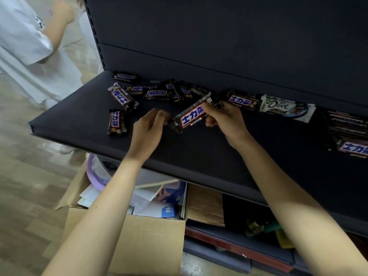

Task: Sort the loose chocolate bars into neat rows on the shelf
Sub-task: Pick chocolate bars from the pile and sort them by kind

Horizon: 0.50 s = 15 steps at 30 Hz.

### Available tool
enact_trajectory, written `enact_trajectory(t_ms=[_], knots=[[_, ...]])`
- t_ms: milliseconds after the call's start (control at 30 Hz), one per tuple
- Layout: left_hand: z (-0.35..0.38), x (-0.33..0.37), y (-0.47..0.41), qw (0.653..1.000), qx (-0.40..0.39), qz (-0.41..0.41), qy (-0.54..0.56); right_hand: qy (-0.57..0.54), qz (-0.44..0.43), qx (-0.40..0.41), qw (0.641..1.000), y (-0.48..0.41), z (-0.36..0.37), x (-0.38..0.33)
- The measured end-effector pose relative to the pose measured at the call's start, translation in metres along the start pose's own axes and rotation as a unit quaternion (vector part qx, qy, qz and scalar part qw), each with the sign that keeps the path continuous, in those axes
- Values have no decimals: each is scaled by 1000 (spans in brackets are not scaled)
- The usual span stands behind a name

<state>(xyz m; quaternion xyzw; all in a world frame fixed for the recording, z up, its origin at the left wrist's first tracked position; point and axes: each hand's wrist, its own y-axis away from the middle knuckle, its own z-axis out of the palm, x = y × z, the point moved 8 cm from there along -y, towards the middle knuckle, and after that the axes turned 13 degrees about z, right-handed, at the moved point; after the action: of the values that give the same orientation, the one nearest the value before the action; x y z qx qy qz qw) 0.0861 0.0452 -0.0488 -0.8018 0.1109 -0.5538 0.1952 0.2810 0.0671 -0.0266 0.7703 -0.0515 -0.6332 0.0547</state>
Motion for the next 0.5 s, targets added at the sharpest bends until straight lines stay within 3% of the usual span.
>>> enact_trajectory(t_ms=[167, 267, 367, 500], knots=[[21, 15, 5, 987, -126, 70, -72, 22, -11, -23, 999, 10, 9, 4], [27, 22, 7, 979, -144, 107, -95, 120, -26, 1, 992, 13, 4, 12], [33, 28, 9, 970, -164, 141, -115, 223, -128, 81, 963, 23, -19, -7], [52, 41, 10, 954, -182, 189, -144, 386, -196, 25, 901, 35, -13, -21]])
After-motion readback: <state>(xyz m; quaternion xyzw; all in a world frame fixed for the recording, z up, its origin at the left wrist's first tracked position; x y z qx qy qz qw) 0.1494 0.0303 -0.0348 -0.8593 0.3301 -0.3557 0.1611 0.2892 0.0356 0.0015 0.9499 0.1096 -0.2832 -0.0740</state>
